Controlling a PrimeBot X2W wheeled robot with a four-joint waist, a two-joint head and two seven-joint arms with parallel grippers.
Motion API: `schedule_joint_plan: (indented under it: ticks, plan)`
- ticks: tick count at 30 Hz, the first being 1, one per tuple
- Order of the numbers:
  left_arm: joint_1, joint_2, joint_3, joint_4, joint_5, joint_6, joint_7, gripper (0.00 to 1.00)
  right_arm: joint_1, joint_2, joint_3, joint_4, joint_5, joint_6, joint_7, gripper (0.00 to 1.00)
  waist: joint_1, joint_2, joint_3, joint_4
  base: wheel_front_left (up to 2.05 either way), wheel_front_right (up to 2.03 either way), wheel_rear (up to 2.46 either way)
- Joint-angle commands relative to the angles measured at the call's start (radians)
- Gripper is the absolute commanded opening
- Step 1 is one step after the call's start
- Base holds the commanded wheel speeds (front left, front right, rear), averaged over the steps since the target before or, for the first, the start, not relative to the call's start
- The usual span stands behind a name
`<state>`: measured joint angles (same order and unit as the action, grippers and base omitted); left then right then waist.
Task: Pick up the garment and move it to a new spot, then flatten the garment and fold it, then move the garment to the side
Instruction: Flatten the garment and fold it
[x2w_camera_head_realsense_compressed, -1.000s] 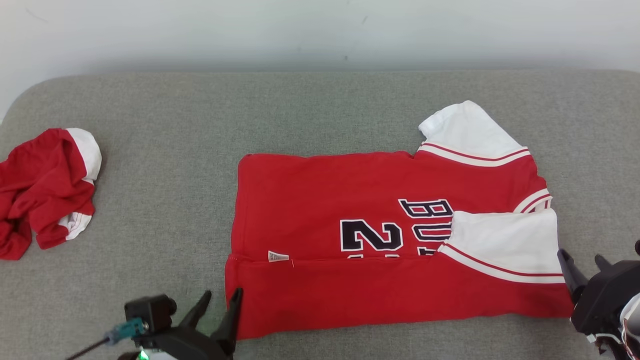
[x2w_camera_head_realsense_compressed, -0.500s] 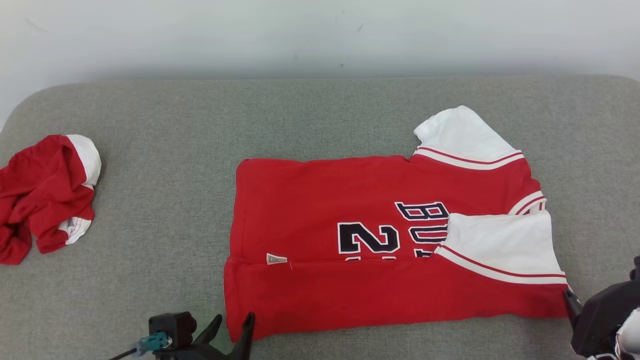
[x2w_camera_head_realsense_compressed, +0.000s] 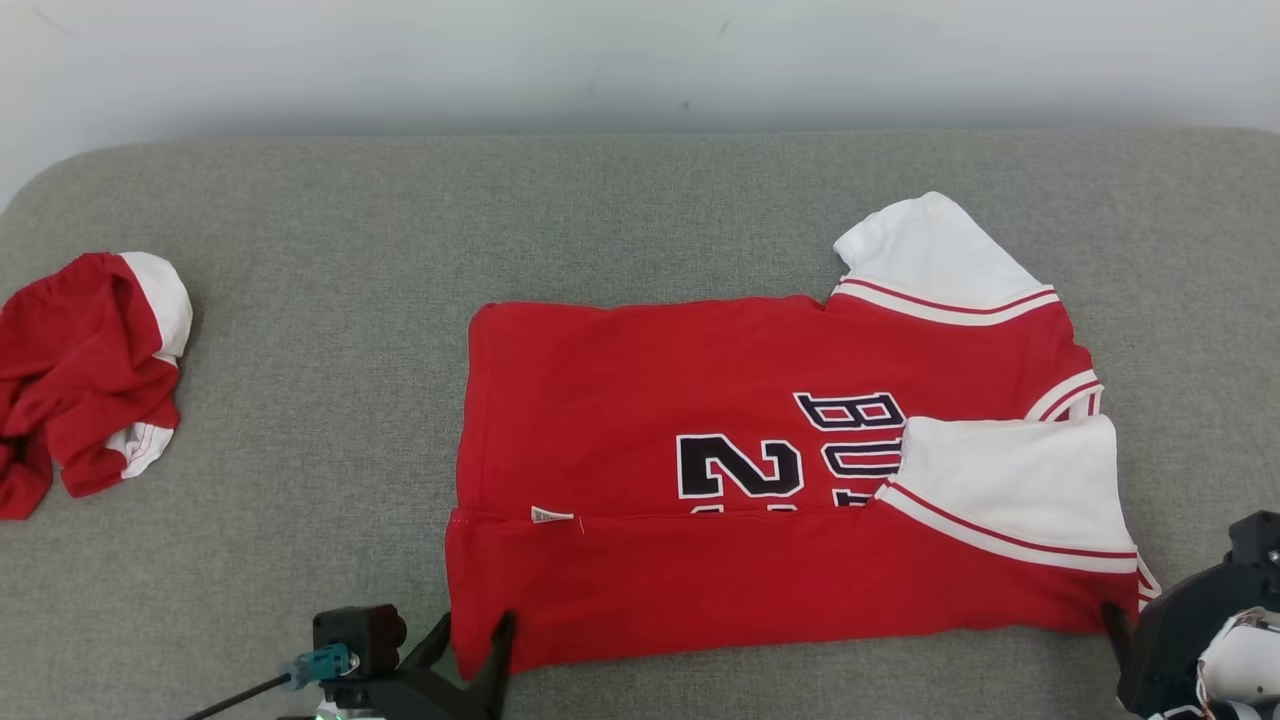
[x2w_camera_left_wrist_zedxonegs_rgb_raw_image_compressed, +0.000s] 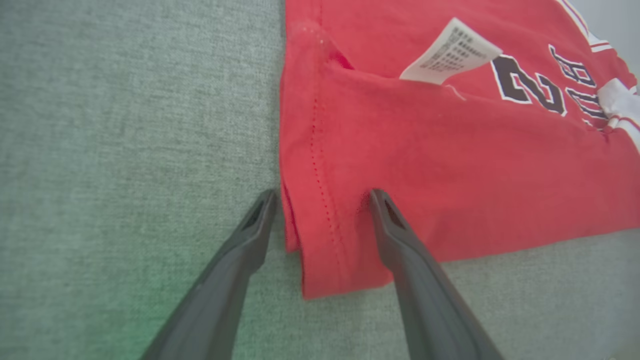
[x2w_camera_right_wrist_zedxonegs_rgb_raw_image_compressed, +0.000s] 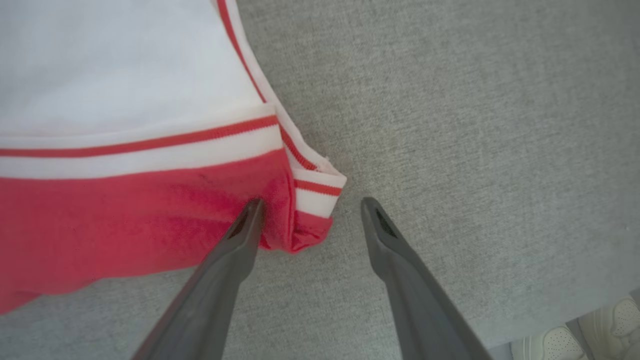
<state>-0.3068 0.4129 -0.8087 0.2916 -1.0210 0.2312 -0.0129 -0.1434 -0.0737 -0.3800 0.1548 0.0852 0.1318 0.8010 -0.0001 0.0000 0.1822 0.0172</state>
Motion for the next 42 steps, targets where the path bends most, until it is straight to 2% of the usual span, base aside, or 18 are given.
schedule_joint_plan:
  ticks: [1,2,3,4,13,23,24,25,26,36,42]
  plan:
    - [0.004,-0.004,-0.010,0.014,-0.003,-0.002,0.018,0.42,-0.004,0.001,0.007,0.013,0.008,-0.002,0.010,1.00,0.0001,0.0000,0.003,0.000,0.00,0.00,0.00]
    - [0.004,-0.004,-0.020,0.016,-0.008,-0.010,0.035,0.00,-0.008,-0.002,0.021,0.021,0.018,-0.002,0.015,0.35,0.0001,0.0000,0.007,-0.001,0.00,0.00,0.00]
    - [0.004,-0.004,-0.020,0.016,-0.008,-0.010,0.035,0.00,-0.008,-0.002,0.021,0.021,0.018,-0.002,0.015,0.35,0.0001,0.0000,0.007,-0.001,0.00,0.00,0.00]
    - [0.004,-0.002,-0.027,0.015,-0.008,-0.013,0.045,0.00,-0.007,-0.009,0.028,0.021,0.024,-0.002,0.003,0.00,0.0001,0.0000,0.008,-0.002,0.00,0.00,0.00]
    - [0.035,0.040,-0.010,-0.011,-0.031,-0.019,0.053,0.00,0.075,-0.007,0.004,-0.040,0.055,-0.002,0.026,0.00,0.0001,0.0000,-0.019,-0.002,0.00,0.00,0.00]
    - [0.095,0.081,-0.005,-0.069,-0.065,0.021,0.083,0.00,0.150,0.011,-0.011,-0.112,0.054,-0.002,0.049,0.00,0.0001,0.0000,-0.046,-0.016,0.00,0.00,0.00]
    - [0.100,0.082,0.001,-0.076,-0.065,0.026,0.079,0.00,0.152,0.013,-0.012,-0.117,0.057,-0.002,0.040,0.18,0.0001,0.0000,-0.047,-0.016,0.00,0.00,0.00]
    - [0.104,0.083,0.005,-0.083,-0.063,0.029,0.067,0.49,0.156,0.016,-0.019,-0.115,0.062,-0.002,0.039,1.00,0.0001,0.0000,-0.049,-0.016,0.00,0.00,0.00]
    - [0.108,0.082,0.009,-0.086,-0.066,0.032,0.063,1.00,0.158,0.018,-0.020,-0.115,0.065,-0.002,0.038,1.00,0.0001,0.0000,-0.050,-0.015,0.00,0.00,0.00]
    - [0.085,0.104,0.068,-0.141,-0.099,0.039,0.047,1.00,0.096,0.022,-0.021,-0.178,0.079,-0.002,0.021,1.00,0.0001,0.0000,-0.051,-0.016,0.00,0.00,0.00]
    - [-0.007,0.144,0.112,-0.172,-0.088,0.036,0.066,1.00,-0.037,-0.028,0.003,-0.223,0.060,-0.002,0.061,1.00,0.0001,0.0000,-0.021,-0.028,0.00,0.00,0.00]
